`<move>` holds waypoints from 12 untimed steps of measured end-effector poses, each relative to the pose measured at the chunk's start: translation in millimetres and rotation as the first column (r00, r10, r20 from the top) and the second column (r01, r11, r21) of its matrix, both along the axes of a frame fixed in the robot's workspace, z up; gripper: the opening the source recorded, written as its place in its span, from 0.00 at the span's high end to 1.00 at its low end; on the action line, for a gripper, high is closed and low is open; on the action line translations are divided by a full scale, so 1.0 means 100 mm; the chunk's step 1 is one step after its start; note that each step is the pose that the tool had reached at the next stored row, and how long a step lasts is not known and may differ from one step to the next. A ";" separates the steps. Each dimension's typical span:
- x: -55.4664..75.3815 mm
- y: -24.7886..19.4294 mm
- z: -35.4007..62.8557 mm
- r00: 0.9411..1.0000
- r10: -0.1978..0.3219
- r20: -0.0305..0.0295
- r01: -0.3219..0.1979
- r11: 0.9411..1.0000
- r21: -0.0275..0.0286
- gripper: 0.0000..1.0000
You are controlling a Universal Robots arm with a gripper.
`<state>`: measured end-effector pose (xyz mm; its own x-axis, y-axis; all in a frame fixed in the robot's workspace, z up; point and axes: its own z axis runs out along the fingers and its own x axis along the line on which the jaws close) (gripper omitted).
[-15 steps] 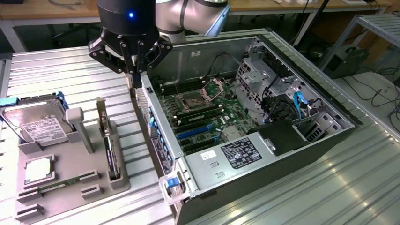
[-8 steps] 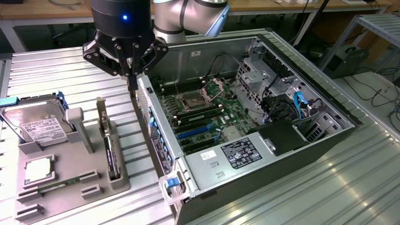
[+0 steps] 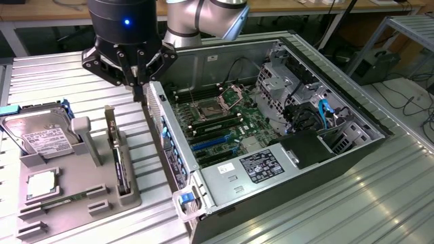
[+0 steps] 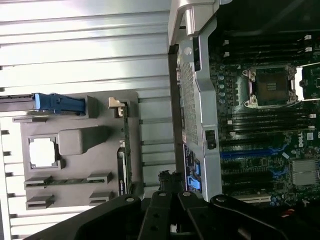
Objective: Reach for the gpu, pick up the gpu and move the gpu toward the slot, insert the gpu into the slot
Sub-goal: 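Reach for the gpu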
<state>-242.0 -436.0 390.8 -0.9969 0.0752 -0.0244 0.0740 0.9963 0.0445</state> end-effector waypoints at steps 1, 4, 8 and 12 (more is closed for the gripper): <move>-0.01 -0.007 -0.001 1.000 0.000 0.000 0.000 1.000 0.000 0.89; -0.04 -0.021 -0.002 1.000 0.000 0.000 0.000 1.000 0.000 0.89; -0.06 -0.038 -0.004 1.000 0.000 0.000 0.000 1.000 0.000 0.89; -0.10 -0.060 -0.007 1.000 0.000 0.000 0.000 1.000 0.000 0.89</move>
<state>-251.9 -442.0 390.1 -0.9969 0.0748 -0.0244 0.0736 0.9963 0.0445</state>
